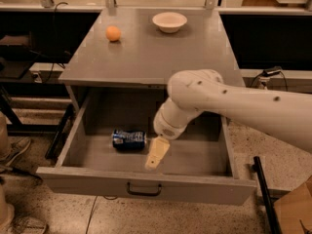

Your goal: Place pepsi can into top drawer

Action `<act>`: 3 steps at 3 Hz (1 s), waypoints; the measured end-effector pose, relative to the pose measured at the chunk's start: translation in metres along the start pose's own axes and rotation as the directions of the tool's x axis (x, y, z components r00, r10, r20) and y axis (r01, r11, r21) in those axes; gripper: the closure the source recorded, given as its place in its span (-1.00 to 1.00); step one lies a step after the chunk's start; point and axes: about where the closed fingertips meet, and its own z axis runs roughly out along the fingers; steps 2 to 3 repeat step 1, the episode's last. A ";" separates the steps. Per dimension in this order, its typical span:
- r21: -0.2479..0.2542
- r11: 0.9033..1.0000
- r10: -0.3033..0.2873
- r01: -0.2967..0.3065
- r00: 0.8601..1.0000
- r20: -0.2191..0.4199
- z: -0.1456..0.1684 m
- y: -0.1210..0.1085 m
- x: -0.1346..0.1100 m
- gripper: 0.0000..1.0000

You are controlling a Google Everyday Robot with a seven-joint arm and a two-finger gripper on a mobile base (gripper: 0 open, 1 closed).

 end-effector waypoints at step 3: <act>0.024 0.996 0.084 -0.083 0.995 -0.046 -0.045 0.021 0.048 -1.00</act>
Offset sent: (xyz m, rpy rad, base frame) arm 0.0000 0.0000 0.0000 0.0000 0.0000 0.0000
